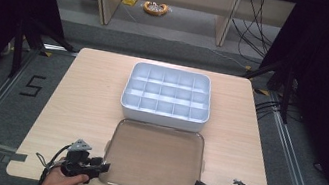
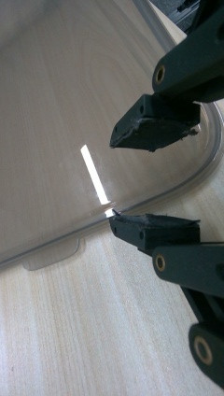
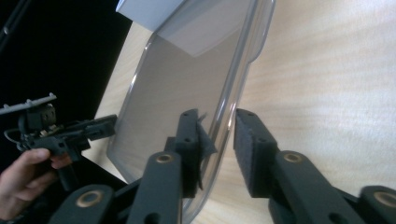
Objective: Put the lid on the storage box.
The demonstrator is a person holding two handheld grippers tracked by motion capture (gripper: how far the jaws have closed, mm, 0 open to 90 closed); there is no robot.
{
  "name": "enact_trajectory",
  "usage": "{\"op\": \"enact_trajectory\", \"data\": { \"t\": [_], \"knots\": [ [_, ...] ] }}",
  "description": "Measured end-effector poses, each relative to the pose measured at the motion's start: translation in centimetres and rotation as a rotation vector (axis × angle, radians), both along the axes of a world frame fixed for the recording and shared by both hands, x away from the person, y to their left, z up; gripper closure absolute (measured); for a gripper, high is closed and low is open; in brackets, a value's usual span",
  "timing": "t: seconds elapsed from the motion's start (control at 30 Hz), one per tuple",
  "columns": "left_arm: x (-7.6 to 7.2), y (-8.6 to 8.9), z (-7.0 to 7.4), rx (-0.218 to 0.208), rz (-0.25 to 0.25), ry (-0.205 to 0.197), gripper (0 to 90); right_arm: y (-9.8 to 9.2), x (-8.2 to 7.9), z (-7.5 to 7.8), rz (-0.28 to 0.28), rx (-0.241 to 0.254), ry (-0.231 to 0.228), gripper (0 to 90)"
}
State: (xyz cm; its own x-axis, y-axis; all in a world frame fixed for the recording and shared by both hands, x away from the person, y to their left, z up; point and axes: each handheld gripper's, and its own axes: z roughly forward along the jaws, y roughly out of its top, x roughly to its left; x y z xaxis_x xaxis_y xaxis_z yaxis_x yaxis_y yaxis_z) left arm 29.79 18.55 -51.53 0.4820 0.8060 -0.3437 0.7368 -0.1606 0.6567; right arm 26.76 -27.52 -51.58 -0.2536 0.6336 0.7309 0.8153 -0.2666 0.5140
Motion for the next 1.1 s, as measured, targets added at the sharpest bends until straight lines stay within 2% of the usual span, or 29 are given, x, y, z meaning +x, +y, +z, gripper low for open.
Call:
{"op": "enact_trajectory", "data": {
  "t": [0.07,0.1,0.13,0.17,0.2,0.23,0.27,0.3,0.37,0.4,0.43,0.5,0.57,0.7,0.73,0.77,0.83,0.87,0.9,0.93,0.97,1.0,1.03,1.07,1.1],
  "knots": [
    [0.0,0.1,0.1,0.002,-0.018,-0.001,53.8,0.1,-0.1,0.3,-0.003,-0.009,0.002,72.3],
    [0.0,0.1,0.0,-0.004,-0.015,-0.002,52.5,0.1,0.0,0.4,0.012,-0.051,-0.061,72.2],
    [0.0,0.1,0.0,-0.007,-0.016,-0.001,51.4,0.1,0.0,0.4,0.012,-0.051,-0.061,72.2],
    [-0.1,0.0,0.0,-0.014,-0.008,-0.002,51.4,0.2,-0.1,0.6,0.02,-0.059,-0.083,71.8],
    [0.0,-0.1,-0.1,-0.021,-0.004,-0.006,49.8,0.3,-0.2,0.9,0.038,-0.098,-0.098,71.0],
    [-0.1,-0.2,-0.1,-0.033,0.002,-0.009,46.3,0.5,-0.3,1.3,0.052,-0.111,-0.131,70.6],
    [-0.1,-0.2,0.0,-0.027,-0.006,-0.007,44.1,0.5,-0.4,1.4,0.063,-0.117,-0.15,70.6],
    [-0.1,-0.3,0.0,-0.039,0.001,-0.009,42.9,0.7,-0.5,1.6,0.066,-0.122,-0.159,70.6],
    [0.1,-0.2,-0.1,-0.073,0.022,0.005,37.4,0.8,-0.6,1.8,0.087,-0.14,-0.207,70.8],
    [0.1,-0.1,-0.1,-0.075,0.024,0.008,37.4,0.8,-0.6,1.8,0.087,-0.14,-0.207,70.8],
    [0.1,0.1,0.0,-0.048,0.001,0.005,36.9,0.9,-0.7,1.9,0.101,-0.138,-0.211,70.8],
    [0.2,-0.1,-0.1,-0.086,0.024,0.011,32.7,1.0,-0.6,2.0,0.112,-0.158,-0.239,70.8],
    [0.4,0.1,-0.1,-0.111,0.033,0.027,32.1,1.0,-0.7,2.2,0.113,-0.148,-0.222,70.8],
    [0.9,0.6,-0.2,-0.158,0.026,0.05,29.8,1.1,-0.7,2.3,0.124,-0.163,-0.255,70.8],
    [1.0,0.7,-0.2,-0.166,0.021,0.057,29.5,1.3,-0.8,2.5,0.118,-0.141,-0.225,70.8],
    [1.2,0.9,-0.3,-0.185,0.024,0.067,29.2,1.2,-0.6,2.3,0.127,-0.161,-0.255,70.8],
    [1.5,1.2,-0.3,-0.206,0.025,0.081,29.7,1.2,-0.6,2.3,0.134,-0.165,-0.259,70.8],
    [1.6,1.5,-0.3,-0.194,0.004,0.089,29.7,1.2,-0.6,2.3,0.134,-0.165,-0.259,70.8],
    [1.6,1.3,-0.4,-0.218,0.019,0.088,30.8,1.3,-0.7,2.4,0.131,-0.161,-0.242,70.8],
    [1.8,1.5,-0.4,-0.223,0.007,0.091,31.9,1.3,-0.7,2.4,0.131,-0.161,-0.242,70.8],
    [1.9,1.9,-0.4,-0.22,-0.013,0.098,31.9,1.3,-0.7,2.4,0.135,-0.167,-0.251,70.7],
    [2.1,1.9,-0.5,-0.245,-0.007,0.101,34.4,1.3,-0.6,2.4,0.139,-0.161,-0.264,70.7],
    [2.3,2.4,-0.6,-0.241,-0.033,0.108,36.5,1.2,-0.7,2.5,0.153,-0.162,-0.268,70.7],
    [2.6,2.7,-0.7,-0.26,-0.017,0.12,39.5,1.3,-0.8,2.6,0.15,-0.163,-0.263,70.8],
    [2.8,2.8,-0.8,-0.276,-0.01,0.126,39.5,1.6,-1.0,2.8,0.146,-0.153,-0.234,70.8]
  ]
}}
